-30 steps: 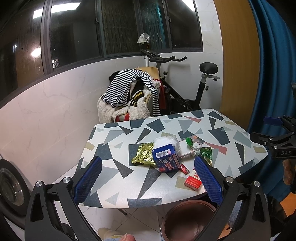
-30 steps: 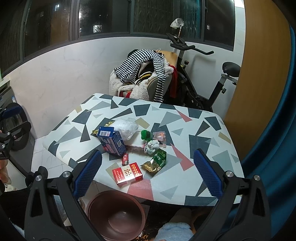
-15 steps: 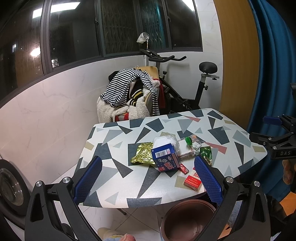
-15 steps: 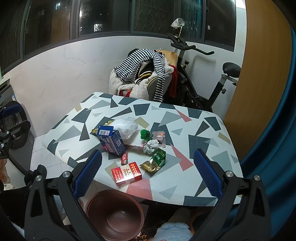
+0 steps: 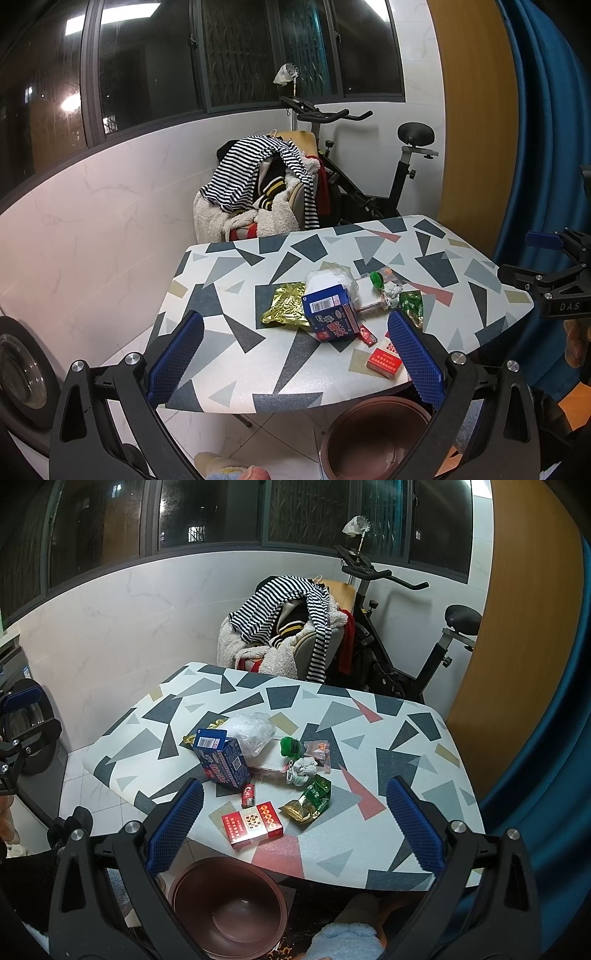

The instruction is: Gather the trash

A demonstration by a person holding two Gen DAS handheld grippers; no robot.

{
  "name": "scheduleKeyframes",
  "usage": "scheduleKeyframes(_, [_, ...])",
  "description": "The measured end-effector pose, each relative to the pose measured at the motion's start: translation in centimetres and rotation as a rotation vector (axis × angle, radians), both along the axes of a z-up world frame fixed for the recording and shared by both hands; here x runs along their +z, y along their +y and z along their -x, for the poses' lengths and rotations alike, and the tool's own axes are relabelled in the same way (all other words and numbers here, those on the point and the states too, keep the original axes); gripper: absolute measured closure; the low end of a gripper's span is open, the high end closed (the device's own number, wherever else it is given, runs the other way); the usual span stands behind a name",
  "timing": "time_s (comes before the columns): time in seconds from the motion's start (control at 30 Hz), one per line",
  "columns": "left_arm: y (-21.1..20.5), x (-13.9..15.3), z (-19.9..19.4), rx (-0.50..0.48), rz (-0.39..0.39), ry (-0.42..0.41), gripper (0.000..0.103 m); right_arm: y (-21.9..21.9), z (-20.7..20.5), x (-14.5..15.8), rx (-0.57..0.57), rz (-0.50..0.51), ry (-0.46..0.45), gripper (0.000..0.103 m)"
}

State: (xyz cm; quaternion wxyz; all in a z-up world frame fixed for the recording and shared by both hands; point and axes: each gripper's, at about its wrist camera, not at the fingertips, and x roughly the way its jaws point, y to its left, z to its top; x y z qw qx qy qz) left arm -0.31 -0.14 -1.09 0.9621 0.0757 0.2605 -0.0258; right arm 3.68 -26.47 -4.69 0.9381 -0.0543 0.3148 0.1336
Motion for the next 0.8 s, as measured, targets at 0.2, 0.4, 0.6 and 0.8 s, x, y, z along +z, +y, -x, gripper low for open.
scheduleKeyframes(0.2, [0.0, -0.1, 0.1, 0.000, 0.001, 0.001, 0.005, 0.1, 0.0, 0.0, 0.000, 0.002, 0.001, 0.006])
scheduleKeyframes(0.4, [-0.4, -0.1, 0.8, 0.000, 0.001, 0.002, 0.005, 0.1, 0.1, -0.3, -0.001, 0.005, 0.002, 0.006])
scheduleKeyframes(0.6, [-0.3, -0.2, 0.8, -0.013, 0.011, 0.010, 0.005, -0.1, 0.2, -0.8, -0.005, 0.005, 0.005, 0.006])
scheduleKeyframes(0.8, [0.7, -4.1, 0.9, -0.035, 0.140, 0.071, 0.005, 0.2, 0.3, -1.7, 0.003, 0.003, -0.034, 0.005])
